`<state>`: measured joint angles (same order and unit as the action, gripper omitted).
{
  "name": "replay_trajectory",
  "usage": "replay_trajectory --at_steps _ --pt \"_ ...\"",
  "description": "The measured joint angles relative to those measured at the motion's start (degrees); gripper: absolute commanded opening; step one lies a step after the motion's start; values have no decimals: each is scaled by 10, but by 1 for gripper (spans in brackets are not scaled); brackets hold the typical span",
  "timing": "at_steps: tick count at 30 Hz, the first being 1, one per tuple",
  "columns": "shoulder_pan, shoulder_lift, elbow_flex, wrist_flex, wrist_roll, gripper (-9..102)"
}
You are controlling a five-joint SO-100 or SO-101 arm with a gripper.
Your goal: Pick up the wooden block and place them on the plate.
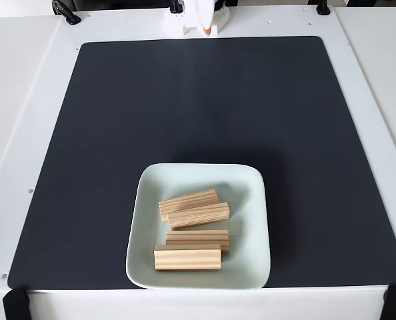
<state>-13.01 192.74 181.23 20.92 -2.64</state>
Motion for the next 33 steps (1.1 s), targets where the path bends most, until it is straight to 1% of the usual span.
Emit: replay_trajectory --at_steps 3,11,16,33 --pt "0 0 0 78 0 0" --pt "0 0 0 224 0 0" --pt "0 0 0 241 0 0" --pt "0 0 0 241 0 0"
